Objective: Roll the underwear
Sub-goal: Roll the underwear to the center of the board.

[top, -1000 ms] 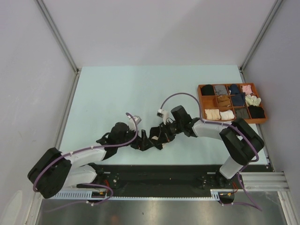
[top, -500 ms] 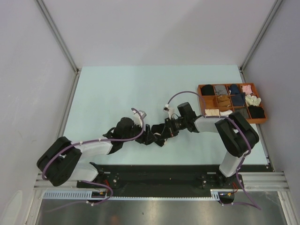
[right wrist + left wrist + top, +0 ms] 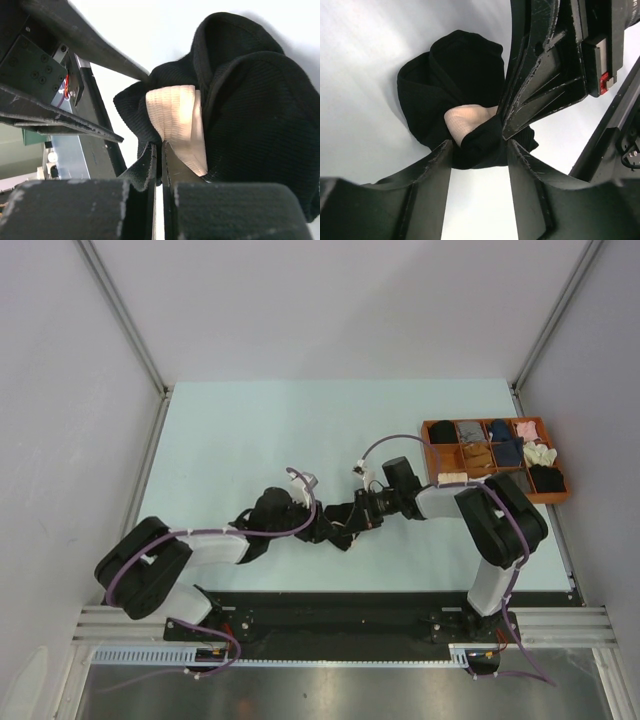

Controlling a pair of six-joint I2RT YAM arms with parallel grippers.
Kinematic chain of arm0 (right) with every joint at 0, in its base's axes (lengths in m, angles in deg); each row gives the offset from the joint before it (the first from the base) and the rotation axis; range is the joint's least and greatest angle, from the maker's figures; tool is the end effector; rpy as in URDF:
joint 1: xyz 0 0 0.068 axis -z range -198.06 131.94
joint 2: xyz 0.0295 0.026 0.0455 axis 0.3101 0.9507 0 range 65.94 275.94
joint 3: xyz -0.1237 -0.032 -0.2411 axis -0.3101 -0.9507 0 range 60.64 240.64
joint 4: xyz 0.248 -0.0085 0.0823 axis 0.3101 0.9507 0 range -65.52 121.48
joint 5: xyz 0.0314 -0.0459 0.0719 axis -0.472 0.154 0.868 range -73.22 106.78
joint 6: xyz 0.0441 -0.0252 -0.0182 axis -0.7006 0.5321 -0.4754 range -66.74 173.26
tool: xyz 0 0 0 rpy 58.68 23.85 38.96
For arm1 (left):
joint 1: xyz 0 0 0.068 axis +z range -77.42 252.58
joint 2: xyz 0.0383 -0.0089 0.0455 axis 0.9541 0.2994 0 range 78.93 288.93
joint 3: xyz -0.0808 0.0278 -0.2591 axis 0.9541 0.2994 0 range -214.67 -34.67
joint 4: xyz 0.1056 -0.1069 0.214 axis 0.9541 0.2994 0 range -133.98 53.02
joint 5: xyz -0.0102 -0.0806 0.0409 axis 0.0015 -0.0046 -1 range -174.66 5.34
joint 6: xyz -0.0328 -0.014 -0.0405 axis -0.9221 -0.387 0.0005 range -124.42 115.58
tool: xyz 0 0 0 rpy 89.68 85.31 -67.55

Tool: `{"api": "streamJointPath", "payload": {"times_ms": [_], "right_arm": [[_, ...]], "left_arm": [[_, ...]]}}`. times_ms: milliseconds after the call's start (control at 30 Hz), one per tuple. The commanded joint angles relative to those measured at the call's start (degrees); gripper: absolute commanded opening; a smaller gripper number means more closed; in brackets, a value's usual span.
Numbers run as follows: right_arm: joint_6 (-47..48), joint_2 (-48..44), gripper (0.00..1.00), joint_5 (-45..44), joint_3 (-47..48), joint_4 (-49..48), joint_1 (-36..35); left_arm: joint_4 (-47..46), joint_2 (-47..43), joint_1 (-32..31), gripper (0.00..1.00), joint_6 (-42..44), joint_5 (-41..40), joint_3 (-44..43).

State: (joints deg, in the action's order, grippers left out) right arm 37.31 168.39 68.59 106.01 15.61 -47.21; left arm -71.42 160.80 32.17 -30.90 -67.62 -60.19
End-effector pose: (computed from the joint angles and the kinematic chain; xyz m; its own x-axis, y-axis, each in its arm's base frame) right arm 0.2696 0.1825 0.1267 -0.8347 -0.2709 -0.4795 -0.5502 0.3737 0.7467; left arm 0.1935 -0.1785 0.1519 -0.6930 0.0300 -0.7204 0.5654 0.6426 -0.5171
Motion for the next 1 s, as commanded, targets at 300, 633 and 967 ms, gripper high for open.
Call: {"api": "streamJointPath", "payload": {"times_ms": [300, 633, 967], "right_arm": [[-1.5, -2.1, 0.41, -3.7, 1.5, -2.0, 2.9], [2.3, -9.5, 0.71, -10.1, 1.5, 3.1, 3.0], [8.0, -13.3, 0.73, -24.9, 1.5, 10.3, -5.5]], "left_arm": [[7.5, 9.2, -0.6, 0.00, -1.9, -3.8, -10.4], [11.4, 13.3, -0.6, 0.00, -4.9, -2.1, -15.2], [14.0, 14.6, -0.6, 0.00, -6.8, -1.9, -17.5]]}}
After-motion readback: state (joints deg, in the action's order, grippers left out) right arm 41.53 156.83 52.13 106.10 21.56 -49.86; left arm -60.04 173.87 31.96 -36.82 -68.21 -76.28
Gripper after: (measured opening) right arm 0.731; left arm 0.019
